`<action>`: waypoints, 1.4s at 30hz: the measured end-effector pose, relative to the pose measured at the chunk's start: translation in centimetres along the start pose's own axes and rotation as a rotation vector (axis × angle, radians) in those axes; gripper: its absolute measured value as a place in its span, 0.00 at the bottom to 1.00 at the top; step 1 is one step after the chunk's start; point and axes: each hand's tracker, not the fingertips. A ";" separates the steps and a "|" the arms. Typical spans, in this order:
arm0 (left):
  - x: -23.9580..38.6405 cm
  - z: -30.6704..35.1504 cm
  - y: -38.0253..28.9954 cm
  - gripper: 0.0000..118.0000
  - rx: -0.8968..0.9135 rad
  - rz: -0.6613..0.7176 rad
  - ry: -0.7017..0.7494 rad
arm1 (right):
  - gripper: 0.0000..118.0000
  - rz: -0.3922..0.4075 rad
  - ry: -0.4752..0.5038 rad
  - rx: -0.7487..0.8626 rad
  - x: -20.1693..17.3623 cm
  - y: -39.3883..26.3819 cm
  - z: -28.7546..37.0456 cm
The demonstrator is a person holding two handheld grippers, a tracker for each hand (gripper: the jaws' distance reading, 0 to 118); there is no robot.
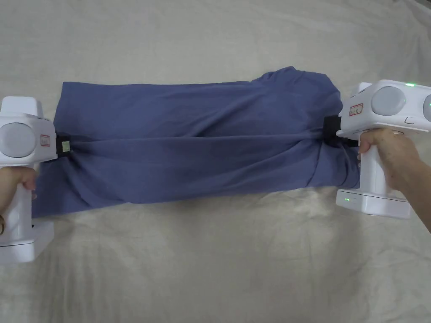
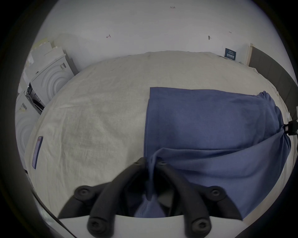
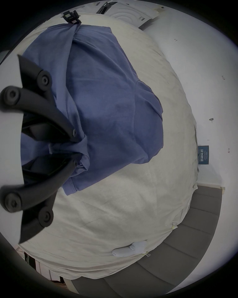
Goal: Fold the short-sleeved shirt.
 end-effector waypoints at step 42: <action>1.1 25.3 -15.6 0.00 0.621 0.081 -0.124 | 0.00 0.004 0.151 0.746 0.9 -23.6 26.7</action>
